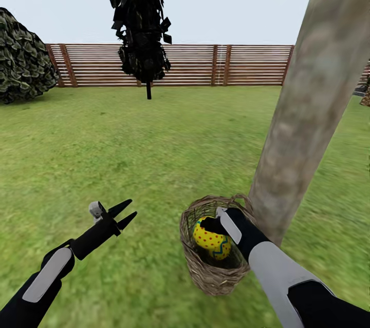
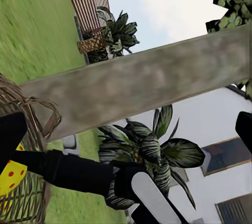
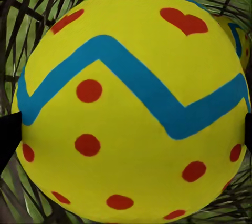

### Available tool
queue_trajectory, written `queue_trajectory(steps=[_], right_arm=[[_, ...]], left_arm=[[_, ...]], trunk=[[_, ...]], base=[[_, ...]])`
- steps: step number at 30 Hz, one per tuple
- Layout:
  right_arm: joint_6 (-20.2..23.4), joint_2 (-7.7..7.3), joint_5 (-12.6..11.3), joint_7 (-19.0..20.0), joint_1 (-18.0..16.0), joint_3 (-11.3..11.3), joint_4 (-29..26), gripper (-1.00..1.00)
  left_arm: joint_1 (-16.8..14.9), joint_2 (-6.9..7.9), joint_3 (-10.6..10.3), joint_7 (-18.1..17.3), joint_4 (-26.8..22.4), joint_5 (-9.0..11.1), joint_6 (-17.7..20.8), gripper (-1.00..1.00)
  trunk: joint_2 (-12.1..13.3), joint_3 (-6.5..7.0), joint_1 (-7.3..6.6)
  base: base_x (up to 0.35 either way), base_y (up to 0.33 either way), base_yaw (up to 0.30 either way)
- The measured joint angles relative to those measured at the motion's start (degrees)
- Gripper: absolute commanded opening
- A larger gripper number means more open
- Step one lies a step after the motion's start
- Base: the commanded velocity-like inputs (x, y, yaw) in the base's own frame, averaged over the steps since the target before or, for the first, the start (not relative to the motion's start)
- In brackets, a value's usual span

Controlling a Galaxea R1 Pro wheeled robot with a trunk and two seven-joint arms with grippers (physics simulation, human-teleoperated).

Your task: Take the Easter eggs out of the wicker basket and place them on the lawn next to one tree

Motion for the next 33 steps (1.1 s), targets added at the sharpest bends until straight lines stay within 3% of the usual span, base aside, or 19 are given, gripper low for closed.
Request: queue_trajectory(steps=[18, 28, 33], right_arm=[[-0.1, -0.01, 0.0, 0.0, 0.0, 0.0, -0.1, -1.00], [0.1, -0.68, 0.0, 0.1, 0.0, -0.1, -3.1, -1.00], [0.3, -1.55, -0.4, 0.2, 0.1, -0.1, -6.1, -1.00]], left_arm=[[0.0, -0.07, 0.1, 0.0, 0.0, 0.2, -0.2, 1.00], [0.0, -0.07, 0.0, 0.0, 0.0, 0.2, -0.1, 1.00], [0.0, -0.07, 0.0, 0.0, 0.0, 0.2, -0.1, 1.00]], trunk=[[0.0, 0.03, 0.00], [0.1, 2.24, -0.26], [2.1, 3.14, -1.35]], base=[[-0.074, -0.059, -0.003], [0.000, 0.000, 0.000], [0.000, 0.000, 0.000]])
